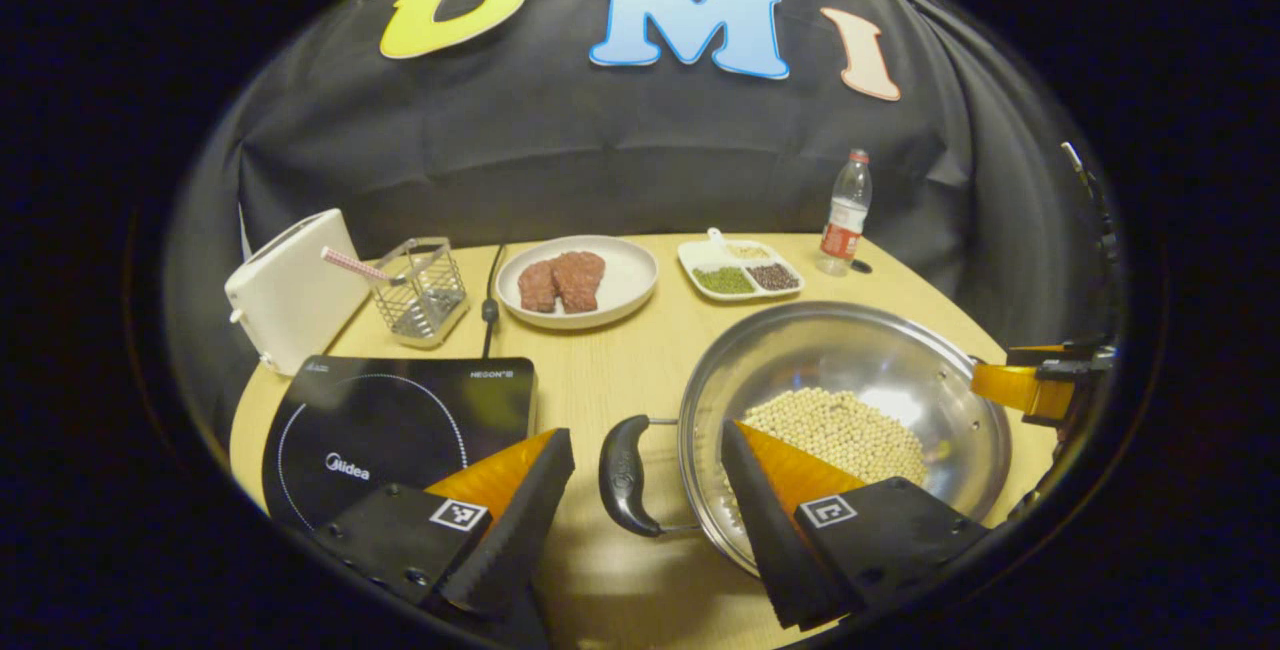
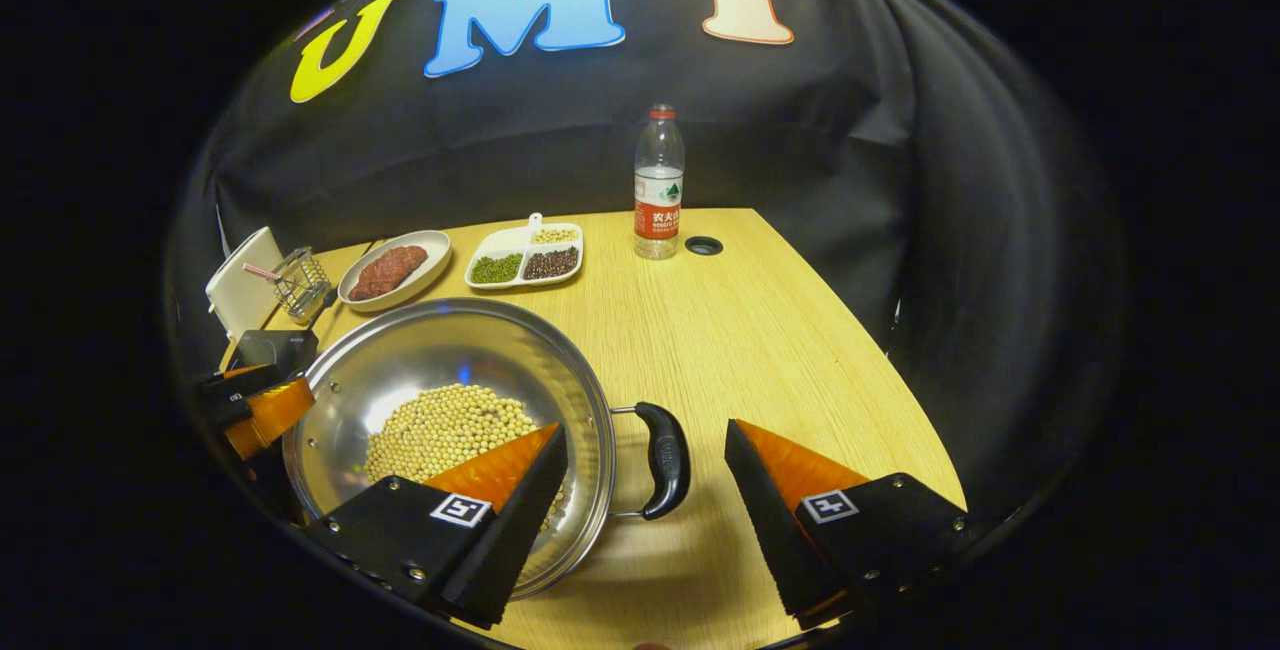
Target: First push the handle of the pot to place it horizontally, then grasp the pot with both hands and set it on the induction cooktop.
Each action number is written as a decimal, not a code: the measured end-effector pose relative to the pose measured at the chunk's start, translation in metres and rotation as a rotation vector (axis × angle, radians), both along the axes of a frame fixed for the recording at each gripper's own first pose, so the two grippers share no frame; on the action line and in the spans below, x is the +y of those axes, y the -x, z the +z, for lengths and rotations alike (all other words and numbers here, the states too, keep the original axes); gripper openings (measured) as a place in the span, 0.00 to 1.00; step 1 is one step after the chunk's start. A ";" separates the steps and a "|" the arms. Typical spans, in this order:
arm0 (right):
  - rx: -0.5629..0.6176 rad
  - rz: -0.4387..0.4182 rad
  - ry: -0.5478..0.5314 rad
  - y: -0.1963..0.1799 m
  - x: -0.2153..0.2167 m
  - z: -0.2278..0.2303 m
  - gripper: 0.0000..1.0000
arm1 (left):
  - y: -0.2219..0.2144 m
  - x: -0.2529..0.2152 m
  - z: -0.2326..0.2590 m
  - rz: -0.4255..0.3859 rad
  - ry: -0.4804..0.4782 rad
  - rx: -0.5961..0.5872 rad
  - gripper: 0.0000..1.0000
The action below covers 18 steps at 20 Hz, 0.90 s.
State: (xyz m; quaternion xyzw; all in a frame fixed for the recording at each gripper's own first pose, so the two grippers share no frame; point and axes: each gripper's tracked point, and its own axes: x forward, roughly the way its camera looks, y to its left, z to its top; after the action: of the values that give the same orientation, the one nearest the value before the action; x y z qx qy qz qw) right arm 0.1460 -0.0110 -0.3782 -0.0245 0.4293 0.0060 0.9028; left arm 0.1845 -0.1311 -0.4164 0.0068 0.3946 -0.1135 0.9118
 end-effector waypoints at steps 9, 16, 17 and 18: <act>0.067 0.001 -0.024 0.005 0.001 -0.021 0.77 | 0.001 0.002 -0.020 0.005 -0.025 0.058 0.99; 0.066 0.005 -0.035 0.005 0.004 -0.020 0.57 | 0.000 -0.001 -0.021 0.033 -0.025 0.042 0.67; 0.061 0.012 -0.029 0.006 0.003 -0.020 0.53 | 0.000 -0.001 -0.021 0.035 -0.021 0.038 0.69; 0.061 0.014 -0.022 0.008 0.003 -0.019 0.53 | 0.001 -0.001 -0.021 0.031 -0.024 0.040 0.71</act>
State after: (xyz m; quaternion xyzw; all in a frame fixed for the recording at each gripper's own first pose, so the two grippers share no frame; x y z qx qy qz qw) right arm 0.1385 -0.0076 -0.3972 -0.0170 0.4565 0.0177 0.8894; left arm 0.1838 -0.1325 -0.4377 0.0094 0.4142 -0.0950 0.9052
